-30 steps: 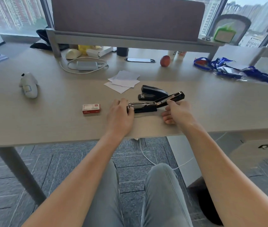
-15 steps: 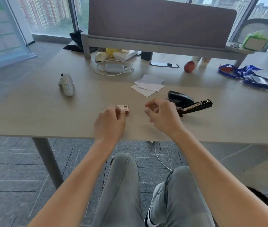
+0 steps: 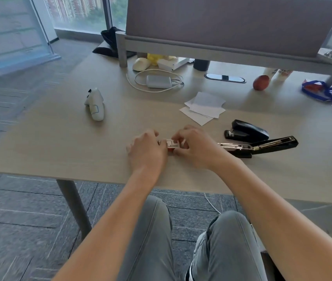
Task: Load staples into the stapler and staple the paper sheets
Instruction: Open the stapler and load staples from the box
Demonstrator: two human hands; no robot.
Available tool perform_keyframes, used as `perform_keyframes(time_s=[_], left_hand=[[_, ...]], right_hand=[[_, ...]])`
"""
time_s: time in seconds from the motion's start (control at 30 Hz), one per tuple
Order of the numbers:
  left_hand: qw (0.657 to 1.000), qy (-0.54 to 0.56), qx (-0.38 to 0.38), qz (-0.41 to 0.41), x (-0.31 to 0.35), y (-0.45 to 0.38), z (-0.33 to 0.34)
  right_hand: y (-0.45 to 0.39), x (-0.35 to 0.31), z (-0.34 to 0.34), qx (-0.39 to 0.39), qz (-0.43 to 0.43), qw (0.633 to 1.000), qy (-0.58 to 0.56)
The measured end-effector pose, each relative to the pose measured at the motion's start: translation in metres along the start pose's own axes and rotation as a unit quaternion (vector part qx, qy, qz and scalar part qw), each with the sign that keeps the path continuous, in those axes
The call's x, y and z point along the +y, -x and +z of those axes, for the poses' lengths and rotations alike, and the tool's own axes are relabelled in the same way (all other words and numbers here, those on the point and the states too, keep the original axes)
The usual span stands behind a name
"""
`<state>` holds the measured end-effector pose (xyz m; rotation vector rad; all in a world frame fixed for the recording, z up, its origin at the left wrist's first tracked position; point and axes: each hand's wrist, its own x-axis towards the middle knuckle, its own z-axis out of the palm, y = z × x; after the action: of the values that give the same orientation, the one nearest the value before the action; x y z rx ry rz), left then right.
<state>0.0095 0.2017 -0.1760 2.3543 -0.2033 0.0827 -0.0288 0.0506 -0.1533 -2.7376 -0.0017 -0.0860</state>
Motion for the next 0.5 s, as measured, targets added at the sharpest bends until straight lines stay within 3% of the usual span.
perform_keyframes(time_s=[0.5], left_hand=[[0.999, 0.022, 0.008, 0.024, -0.008, 0.001, -0.003]], right_hand=[[0.018, 0.018, -0.007, 0.023, -0.041, 0.997, 0.053]])
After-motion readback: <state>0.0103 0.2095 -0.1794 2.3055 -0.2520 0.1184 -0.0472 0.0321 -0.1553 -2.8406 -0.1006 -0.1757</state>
